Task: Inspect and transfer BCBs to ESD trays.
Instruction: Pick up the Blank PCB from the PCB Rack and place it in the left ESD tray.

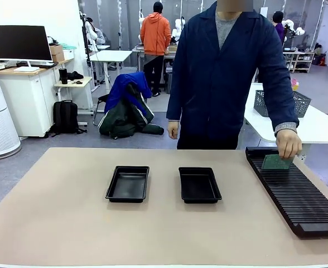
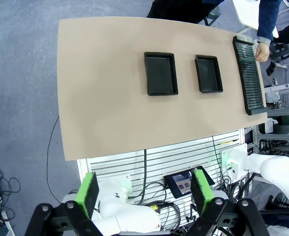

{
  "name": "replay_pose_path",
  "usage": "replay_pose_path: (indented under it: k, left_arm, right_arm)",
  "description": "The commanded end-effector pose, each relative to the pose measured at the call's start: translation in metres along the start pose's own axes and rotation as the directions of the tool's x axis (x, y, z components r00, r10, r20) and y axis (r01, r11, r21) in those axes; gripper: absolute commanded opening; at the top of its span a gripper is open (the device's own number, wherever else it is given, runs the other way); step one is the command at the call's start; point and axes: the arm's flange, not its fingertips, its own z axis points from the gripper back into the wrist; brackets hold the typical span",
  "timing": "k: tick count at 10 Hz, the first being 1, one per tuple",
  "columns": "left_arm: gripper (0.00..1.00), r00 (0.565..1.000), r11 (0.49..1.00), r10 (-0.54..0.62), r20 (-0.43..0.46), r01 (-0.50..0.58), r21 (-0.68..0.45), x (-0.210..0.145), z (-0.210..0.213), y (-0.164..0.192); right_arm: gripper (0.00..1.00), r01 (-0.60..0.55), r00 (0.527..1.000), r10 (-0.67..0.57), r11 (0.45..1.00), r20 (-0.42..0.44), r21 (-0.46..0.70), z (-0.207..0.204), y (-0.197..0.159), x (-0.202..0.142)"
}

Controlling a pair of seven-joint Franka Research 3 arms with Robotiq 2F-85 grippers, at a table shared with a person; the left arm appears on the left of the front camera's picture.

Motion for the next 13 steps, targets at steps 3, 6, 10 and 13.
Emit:
replay_pose_path:
  k: [3, 6, 10, 13]
  left_arm:
    - [1.0, 1.0, 1.0, 0.001, 0.003, -0.001, 0.0, 0.0007, -0.0004, 0.0004]
    - [1.0, 1.0, 1.0, 0.001, 0.003, -0.001, 0.0, 0.0007, -0.0004, 0.0004]
    - [1.0, 1.0, 1.0, 0.001, 0.003, -0.001, 0.0, 0.0007, -0.0004, 0.0004]
    - [1.0, 1.0, 1.0, 0.001, 0.003, -0.001, 0.0, 0.0007, -0.0004, 0.0004]
  right_arm:
    - [1.0, -0.005, 1.0, 0.005, 1.0, -0.001, 0.0, -0.0001, 0.0021, -0.0007]
    - [1.0, -0.005, 1.0, 0.005, 1.0, -0.001, 0.0, -0.0001, 0.0021, -0.0007]
    - [1.0, -0.005, 1.0, 0.005, 1.0, -0.001, 0.0, -0.0001, 0.0021, -0.0007]
    - [1.0, -0.005, 1.0, 0.005, 1.0, -0.001, 0.0, -0.0001, 0.0021, -0.0007]
